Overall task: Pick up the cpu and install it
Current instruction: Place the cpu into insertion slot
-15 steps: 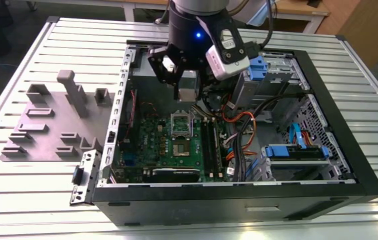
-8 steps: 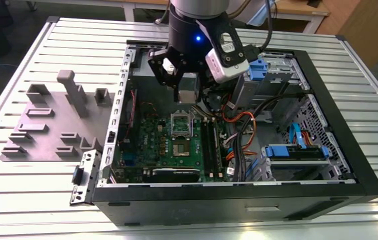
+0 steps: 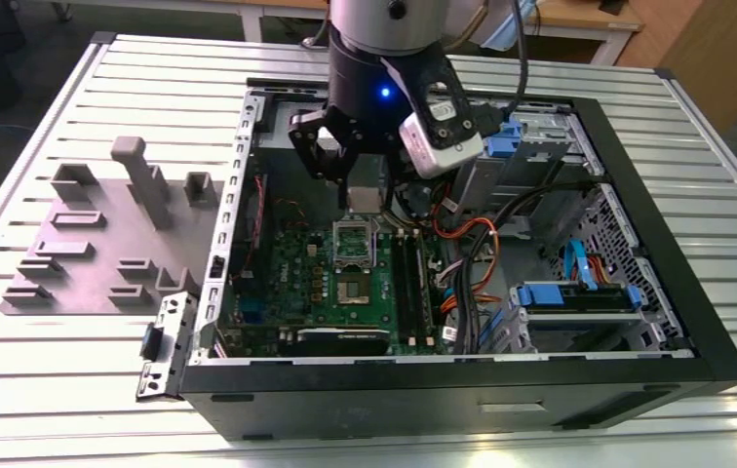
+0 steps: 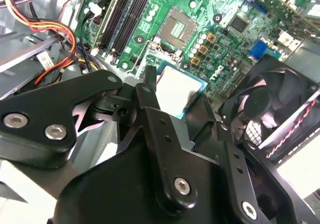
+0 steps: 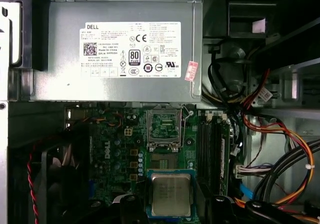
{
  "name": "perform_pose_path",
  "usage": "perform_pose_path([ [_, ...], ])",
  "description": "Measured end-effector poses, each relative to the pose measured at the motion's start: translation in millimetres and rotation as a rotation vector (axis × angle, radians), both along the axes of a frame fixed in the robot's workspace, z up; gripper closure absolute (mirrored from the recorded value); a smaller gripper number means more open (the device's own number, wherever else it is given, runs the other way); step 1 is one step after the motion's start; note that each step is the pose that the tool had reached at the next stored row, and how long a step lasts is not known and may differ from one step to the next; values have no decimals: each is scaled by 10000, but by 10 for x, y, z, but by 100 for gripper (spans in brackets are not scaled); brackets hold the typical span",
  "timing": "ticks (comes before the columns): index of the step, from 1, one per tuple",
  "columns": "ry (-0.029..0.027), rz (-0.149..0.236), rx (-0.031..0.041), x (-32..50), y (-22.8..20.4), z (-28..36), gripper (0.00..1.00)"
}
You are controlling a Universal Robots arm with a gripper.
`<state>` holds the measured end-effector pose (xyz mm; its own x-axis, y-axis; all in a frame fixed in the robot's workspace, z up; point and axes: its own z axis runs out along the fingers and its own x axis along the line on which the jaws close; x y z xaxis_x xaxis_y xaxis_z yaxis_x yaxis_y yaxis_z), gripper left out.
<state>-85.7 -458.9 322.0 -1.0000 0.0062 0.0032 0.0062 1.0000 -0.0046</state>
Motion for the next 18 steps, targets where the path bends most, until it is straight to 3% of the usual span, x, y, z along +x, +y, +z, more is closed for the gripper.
perform_pose_path([
  [9, 1, 129, 2, -17, -31, -112, 53],
  [18, 0, 136, 1, -19, -37, -144, 53],
])
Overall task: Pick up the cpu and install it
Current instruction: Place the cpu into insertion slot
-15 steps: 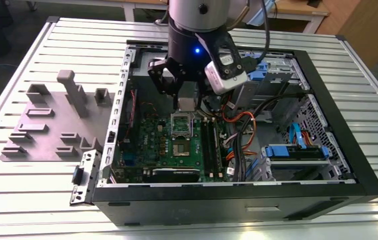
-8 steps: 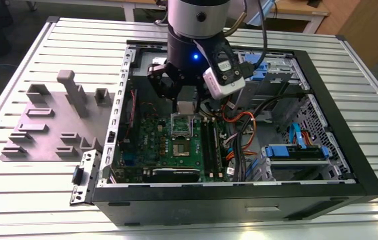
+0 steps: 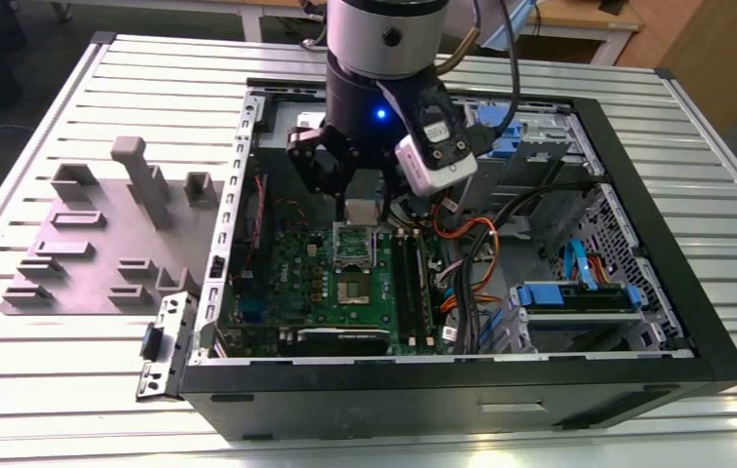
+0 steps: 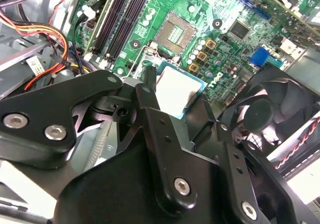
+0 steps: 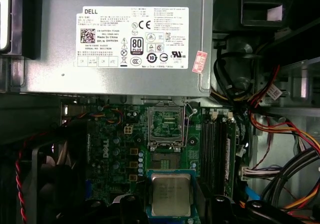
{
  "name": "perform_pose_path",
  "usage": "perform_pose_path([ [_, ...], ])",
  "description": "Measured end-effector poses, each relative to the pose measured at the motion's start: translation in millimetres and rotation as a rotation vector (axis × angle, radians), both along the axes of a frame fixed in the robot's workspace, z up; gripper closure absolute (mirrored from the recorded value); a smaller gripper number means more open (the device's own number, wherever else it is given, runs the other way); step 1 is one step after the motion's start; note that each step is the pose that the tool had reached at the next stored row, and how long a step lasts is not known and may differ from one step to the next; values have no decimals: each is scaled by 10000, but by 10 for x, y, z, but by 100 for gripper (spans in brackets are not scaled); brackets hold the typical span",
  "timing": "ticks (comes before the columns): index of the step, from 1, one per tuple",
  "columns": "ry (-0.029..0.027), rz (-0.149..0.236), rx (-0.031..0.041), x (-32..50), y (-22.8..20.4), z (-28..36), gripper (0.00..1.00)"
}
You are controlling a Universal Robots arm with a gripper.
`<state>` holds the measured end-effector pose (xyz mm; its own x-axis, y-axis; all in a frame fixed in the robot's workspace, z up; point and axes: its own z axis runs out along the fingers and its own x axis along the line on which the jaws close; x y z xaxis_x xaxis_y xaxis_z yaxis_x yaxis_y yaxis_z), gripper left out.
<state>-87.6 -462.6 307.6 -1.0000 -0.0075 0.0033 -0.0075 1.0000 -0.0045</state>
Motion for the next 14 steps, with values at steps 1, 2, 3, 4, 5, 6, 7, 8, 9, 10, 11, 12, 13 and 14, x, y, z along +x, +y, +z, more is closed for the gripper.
perform_pose_path([
  [1, 0, 0, 0, 0, 0, -2, 53],
  [2, 1, 0, 0, 0, 0, -5, 53],
  [3, 0, 0, 0, 0, 0, -8, 53],
  [4, 0, 0, 0, 0, 0, -10, 53],
  [5, 1, 0, -1, 0, -1, -12, 53],
  [6, 1, 0, -1, 0, -1, -15, 53],
  [7, 0, 0, 0, 0, -1, -18, 53],
  [8, 0, 0, 0, 0, -1, -21, 53],
  [9, 0, 0, -1, 0, -1, -23, 53],
  [10, 0, 0, 0, 0, -1, -26, 53],
  [11, 0, 0, 0, 0, -1, -29, 53],
  [12, 0, 0, 0, 0, -1, -32, 53],
  [13, 0, 0, 0, 0, -1, -35, 53],
  [14, 0, 0, 1, 0, -2, -38, 53],
])
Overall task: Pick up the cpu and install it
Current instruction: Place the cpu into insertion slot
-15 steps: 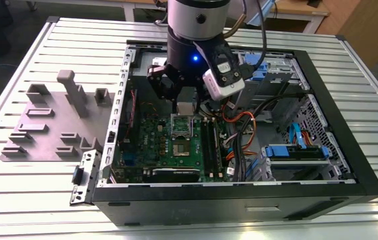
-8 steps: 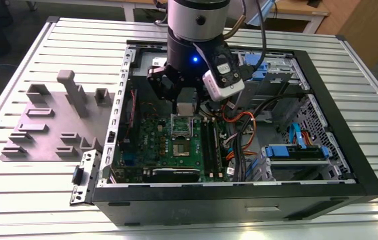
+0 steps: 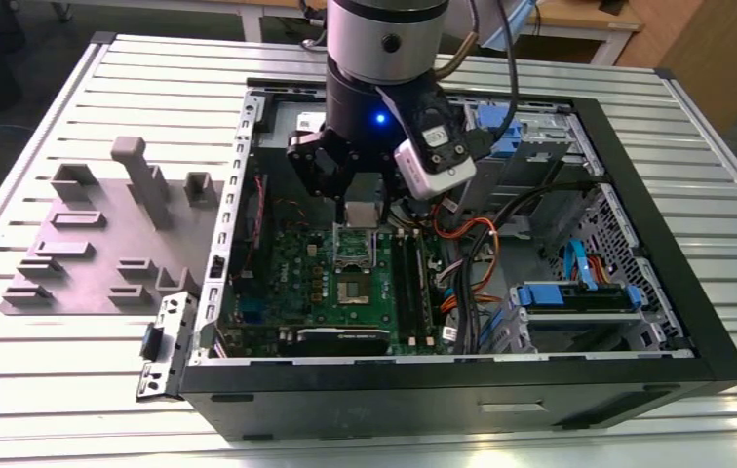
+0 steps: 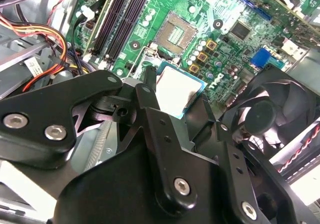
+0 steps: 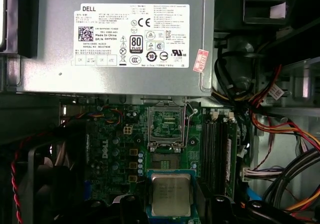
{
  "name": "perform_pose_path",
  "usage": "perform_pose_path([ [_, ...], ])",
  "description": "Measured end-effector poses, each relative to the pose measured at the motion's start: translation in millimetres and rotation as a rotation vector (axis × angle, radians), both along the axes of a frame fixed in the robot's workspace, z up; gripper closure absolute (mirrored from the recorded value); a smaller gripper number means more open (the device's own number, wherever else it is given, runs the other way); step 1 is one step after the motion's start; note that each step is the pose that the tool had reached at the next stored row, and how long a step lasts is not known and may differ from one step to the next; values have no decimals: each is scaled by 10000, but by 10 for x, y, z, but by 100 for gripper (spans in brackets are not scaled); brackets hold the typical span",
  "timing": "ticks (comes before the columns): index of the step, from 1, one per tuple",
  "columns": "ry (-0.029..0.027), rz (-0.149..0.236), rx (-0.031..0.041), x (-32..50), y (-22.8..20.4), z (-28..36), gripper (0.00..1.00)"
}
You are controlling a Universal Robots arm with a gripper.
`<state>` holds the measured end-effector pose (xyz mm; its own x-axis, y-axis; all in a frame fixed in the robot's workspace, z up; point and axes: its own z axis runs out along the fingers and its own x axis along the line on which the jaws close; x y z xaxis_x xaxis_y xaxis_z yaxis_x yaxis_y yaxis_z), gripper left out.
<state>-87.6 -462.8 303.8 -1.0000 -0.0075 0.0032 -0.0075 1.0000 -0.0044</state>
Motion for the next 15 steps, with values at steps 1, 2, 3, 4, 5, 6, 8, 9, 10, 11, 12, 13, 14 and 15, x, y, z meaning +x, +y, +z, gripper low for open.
perform_pose_path([
  [1, 0, 0, 1, 0, 0, -5, 53],
  [2, 0, 0, 0, 0, 0, -11, 53],
  [3, 0, 0, 0, 0, -1, -18, 53],
  [4, 0, -1, 0, 0, -1, -25, 53],
  [5, 0, -1, -1, 0, -1, -32, 53],
  [6, 0, 0, 0, 0, -1, -39, 53],
  [8, 1, 0, -1, 0, -1, -50, 53],
  [9, 1, 0, -1, 0, -1, -54, 53],
  [10, 1, 0, -2, 0, -1, -58, 53],
  [11, 1, 0, -2, 0, -2, -61, 53],
  [12, 1, 0, -2, 0, -4, -66, 53],
  [13, 0, 0, -1, 0, -4, -71, 53],
  [14, 0, 0, 0, 0, -5, -77, 53],
  [15, 1, -1, -2, 0, -5, -79, 53],
])
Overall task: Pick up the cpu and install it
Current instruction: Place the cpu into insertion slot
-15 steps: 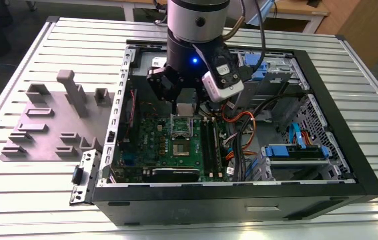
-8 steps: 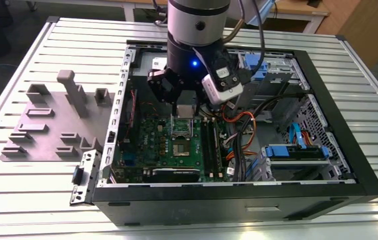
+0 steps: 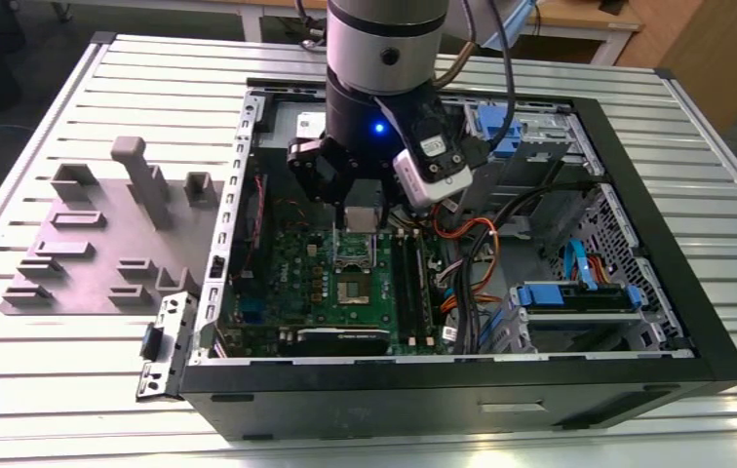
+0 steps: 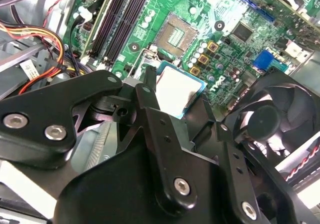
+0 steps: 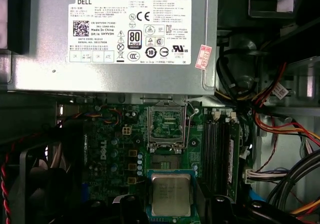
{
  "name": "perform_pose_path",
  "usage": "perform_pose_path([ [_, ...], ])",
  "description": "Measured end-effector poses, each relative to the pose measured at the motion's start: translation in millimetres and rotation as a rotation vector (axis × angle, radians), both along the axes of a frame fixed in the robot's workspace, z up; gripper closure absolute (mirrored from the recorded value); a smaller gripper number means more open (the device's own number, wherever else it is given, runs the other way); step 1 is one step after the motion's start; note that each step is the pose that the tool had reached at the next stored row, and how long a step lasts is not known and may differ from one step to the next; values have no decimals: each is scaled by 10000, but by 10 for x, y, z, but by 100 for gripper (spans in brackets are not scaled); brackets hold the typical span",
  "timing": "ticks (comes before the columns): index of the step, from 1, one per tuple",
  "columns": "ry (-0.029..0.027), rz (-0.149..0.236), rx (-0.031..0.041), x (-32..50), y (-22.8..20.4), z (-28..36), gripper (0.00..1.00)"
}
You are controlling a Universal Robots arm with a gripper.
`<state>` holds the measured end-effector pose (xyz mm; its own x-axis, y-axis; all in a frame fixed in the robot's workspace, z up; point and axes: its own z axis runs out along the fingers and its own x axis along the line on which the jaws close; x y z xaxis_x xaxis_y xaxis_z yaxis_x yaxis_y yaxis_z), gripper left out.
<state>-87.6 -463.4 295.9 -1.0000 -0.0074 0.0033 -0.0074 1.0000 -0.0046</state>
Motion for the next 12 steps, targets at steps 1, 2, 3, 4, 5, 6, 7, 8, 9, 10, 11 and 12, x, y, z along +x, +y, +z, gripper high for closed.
perform_pose_path([
  [1, 1, 0, -1, 0, 0, -1, 53],
  [2, 0, 0, 1, 0, 0, -7, 53],
  [3, 0, 1, 1, 0, 0, -11, 53],
  [4, 0, 0, 1, 0, 0, -11, 53],
  [5, 0, 1, 1, 0, 0, -11, 53],
  [6, 0, 0, 1, 0, 0, -11, 53],
  [7, -1, 0, 0, 0, 0, -11, 53],
  [8, 0, 1, 1, 0, 0, -12, 53],
  [9, 0, 0, 1, 0, 0, -11, 53],
  [10, 0, 0, 1, 0, 0, -12, 53],
  [11, -1, 0, 1, 0, 0, -12, 53],
  [12, 0, 1, 1, 0, 0, -12, 53],
])
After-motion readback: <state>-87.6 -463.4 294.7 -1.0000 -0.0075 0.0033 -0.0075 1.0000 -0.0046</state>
